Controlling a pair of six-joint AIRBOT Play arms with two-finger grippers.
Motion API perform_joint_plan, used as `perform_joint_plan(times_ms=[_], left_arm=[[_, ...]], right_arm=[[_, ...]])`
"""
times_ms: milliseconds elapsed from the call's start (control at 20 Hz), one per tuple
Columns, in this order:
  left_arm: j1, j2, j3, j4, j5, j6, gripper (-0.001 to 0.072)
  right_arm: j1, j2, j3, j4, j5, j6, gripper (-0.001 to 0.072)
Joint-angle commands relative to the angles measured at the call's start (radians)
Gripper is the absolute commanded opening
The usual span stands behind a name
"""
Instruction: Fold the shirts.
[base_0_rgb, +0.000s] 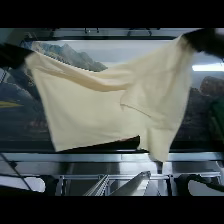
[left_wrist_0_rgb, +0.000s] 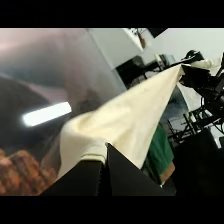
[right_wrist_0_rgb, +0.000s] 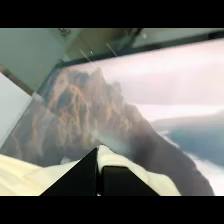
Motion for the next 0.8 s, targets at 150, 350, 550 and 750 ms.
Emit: perform_joint_plan(times_ms=[150, 350, 550, 750], left_arm=[[-0.102, -0.549, 0.377, 0.215, 0.094, -0.154, 0.0222], [-0.056, -0.547, 0.412, 0.155, 0.164, -0.191, 0.0717], [0.03, -0.455, 0.344, 0.165, -0.066, -0.225, 0.0631], [0.023, -0.266, 0.016, 0.509, -0.098, -0.234, 0.0629]], right_arm=[[0.04, -0.457, 0.002, 0.219, -0.138, -0.149, 0.0212], [-0.038, -0.454, 0.008, 0.244, -0.065, -0.178, 0.051], [-0.249, -0.359, 0.01, 0.009, 0.24, -0.049, 0.0499], [-0.377, -0.327, -0.014, -0.348, 0.442, 0.1, 0.0499]])
